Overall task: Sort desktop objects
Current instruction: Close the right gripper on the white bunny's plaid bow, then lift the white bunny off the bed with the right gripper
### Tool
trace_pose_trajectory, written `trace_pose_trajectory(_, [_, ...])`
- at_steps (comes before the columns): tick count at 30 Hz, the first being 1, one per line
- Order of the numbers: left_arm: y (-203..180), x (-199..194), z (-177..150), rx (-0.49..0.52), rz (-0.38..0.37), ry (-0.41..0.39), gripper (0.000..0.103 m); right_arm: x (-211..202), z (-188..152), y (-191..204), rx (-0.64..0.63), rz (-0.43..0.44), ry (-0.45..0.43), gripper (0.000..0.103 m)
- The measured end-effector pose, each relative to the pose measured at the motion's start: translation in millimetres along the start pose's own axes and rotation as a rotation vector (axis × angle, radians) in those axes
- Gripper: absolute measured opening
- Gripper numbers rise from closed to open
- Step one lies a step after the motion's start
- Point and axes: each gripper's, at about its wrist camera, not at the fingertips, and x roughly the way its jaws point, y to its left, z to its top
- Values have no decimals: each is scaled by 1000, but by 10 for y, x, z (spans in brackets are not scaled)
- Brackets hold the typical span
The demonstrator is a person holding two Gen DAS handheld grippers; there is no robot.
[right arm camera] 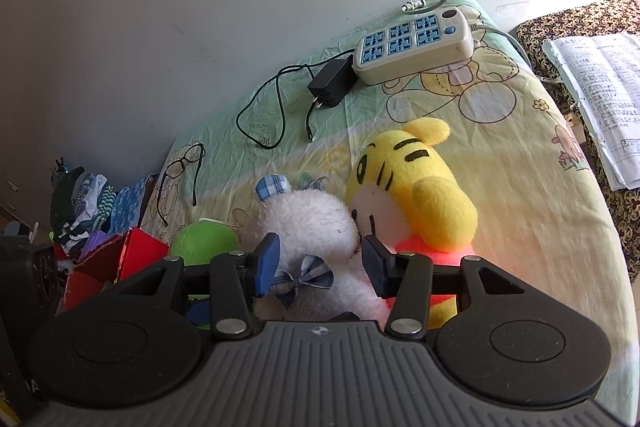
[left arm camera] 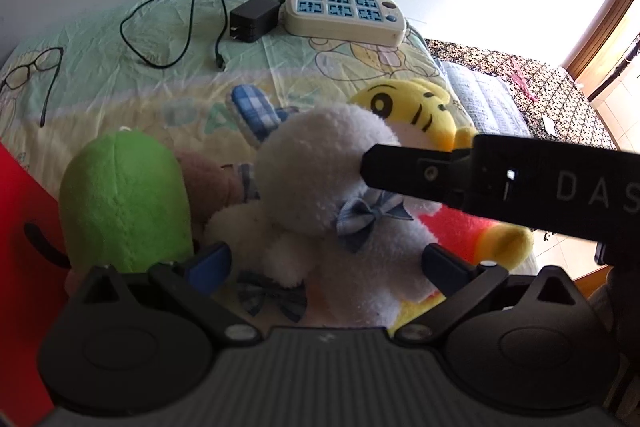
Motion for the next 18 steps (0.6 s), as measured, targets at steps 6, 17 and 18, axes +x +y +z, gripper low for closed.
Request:
trace_pose_trajectory(6, [15,62,51,-10,-1,20,103,77,22,-43,2,20,15,50])
trace_pose_trajectory(17, [18,134,117,-14,9,14,103,227,25,-130,36,85,60,51])
trace_pose_trajectory(18, [21,142,120,-13,12,16,103,234,25,-134,38,88,61,51])
